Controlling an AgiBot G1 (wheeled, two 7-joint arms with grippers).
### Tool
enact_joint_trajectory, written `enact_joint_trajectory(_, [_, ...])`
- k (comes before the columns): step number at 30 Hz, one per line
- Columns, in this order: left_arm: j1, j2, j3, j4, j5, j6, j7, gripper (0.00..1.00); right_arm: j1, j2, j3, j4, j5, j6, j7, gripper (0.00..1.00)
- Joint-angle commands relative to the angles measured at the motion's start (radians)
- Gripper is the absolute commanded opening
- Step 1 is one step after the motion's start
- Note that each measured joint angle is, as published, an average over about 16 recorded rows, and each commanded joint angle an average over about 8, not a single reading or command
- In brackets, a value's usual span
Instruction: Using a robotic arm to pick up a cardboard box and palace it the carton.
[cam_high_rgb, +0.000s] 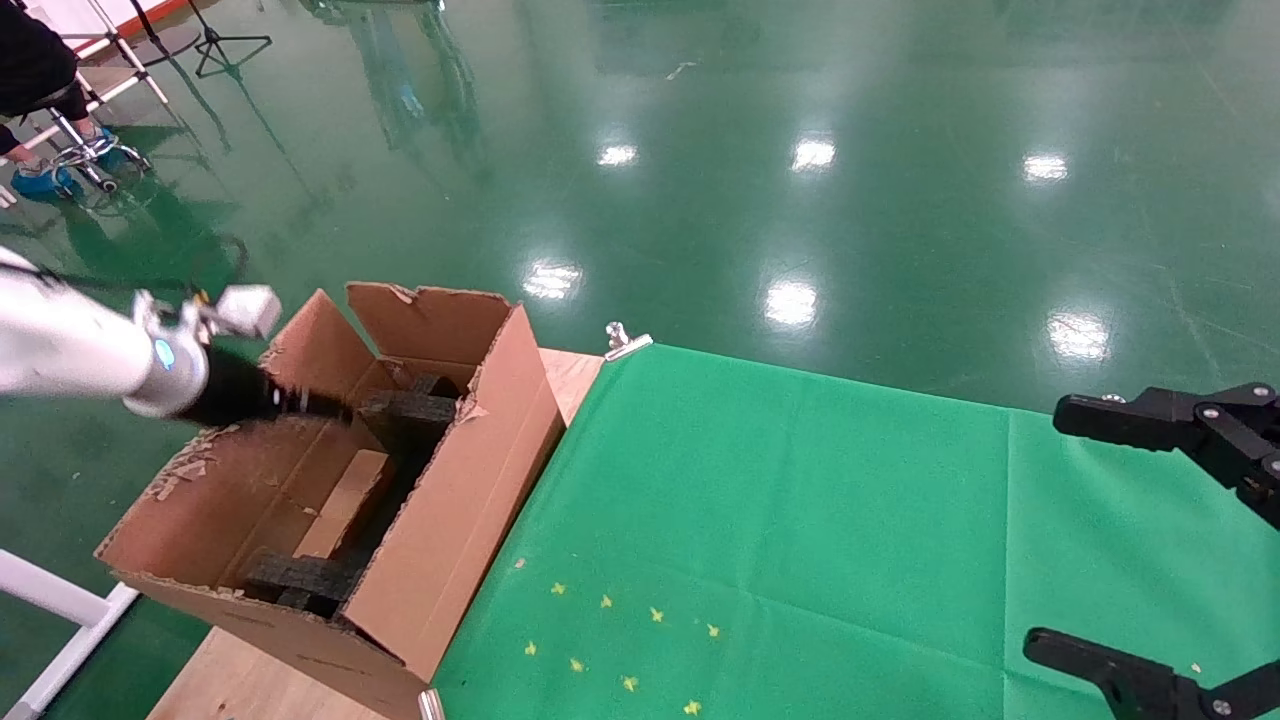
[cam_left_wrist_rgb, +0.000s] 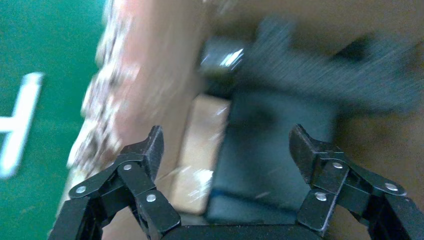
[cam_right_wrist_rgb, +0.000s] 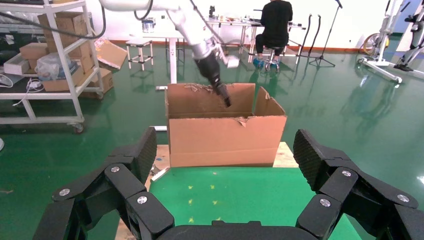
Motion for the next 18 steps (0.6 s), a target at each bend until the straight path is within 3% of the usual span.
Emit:
enact_joint_trajectory(1, [-0.029, -0.012, -0.014, -0.012, -0.02, 0.024, 0.002, 1.0, 0.0, 0.0, 0.0, 0.0, 0.0, 0.0, 0.0, 1.0])
enact_joint_trajectory(10, [-0.168, -0.097, -0.129, -0.041, -0.195, 0.293, -0.041, 1.0, 0.0, 0.0, 0.0, 0.0, 0.0, 0.0, 0.0, 1.0])
enact_joint_trajectory(18, [-0.195, -0.121, -0.209, 0.003, -0.321, 0.5, -0.105, 1.0, 0.0, 0.0, 0.0, 0.0, 0.0, 0.0, 0.0, 1.0])
